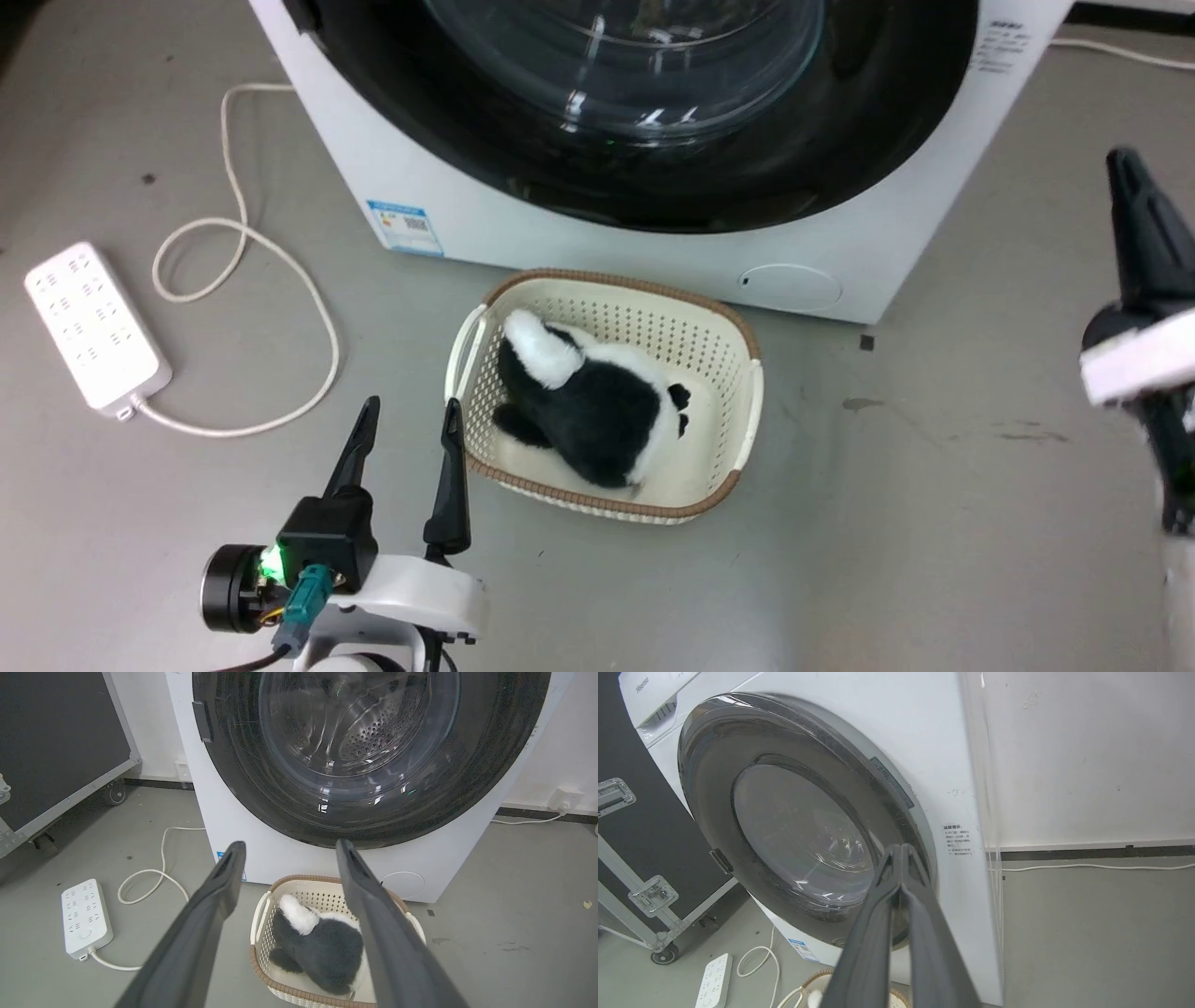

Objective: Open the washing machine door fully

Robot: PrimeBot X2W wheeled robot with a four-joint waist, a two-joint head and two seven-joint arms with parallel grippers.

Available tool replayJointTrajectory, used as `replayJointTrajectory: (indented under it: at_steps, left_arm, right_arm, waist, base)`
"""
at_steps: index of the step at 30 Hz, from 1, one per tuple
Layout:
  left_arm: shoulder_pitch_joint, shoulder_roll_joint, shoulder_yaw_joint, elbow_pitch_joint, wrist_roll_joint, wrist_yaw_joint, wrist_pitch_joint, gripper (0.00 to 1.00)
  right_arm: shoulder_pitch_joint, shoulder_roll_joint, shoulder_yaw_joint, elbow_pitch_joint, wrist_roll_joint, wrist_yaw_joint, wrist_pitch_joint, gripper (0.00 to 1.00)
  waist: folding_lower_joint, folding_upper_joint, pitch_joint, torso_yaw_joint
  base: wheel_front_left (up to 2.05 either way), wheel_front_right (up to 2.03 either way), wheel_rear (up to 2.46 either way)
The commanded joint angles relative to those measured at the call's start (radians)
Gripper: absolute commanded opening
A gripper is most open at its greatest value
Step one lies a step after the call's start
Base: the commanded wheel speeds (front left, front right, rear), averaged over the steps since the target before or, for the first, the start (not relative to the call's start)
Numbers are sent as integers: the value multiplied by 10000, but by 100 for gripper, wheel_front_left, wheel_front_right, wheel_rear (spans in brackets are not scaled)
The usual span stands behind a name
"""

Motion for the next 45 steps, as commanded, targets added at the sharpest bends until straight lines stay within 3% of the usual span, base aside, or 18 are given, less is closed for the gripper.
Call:
replayJointTrajectory:
  at_steps: [1,16,36,45]
  left_arm:
    - [-226,10,-63,-70,-90,109,-120,100]
    - [-380,12,-567,-234,-384,475,-475,100]
    - [-880,14,-1297,-404,-834,1003,-914,100]
    - [-966,15,-1474,-336,-932,1119,-1102,100]
  right_arm:
    - [-482,-88,-90,173,322,-5,171,0]
    - [-4243,-262,-1419,3473,2352,-7,2944,0]
    - [-8693,-945,-2943,7567,3182,-10,5756,0]
    - [-8342,-859,-3295,7997,3698,-12,6828,0]
  waist:
    - [-2,-1,150,134]
    - [-2,-1,1147,832]
    - [-2,-1,2166,1615]
    - [-2,-1,1904,1775]
  base:
    - [0,0,0]
    - [0,0,0]
    - [0,0,0]
    - [0,0,0]
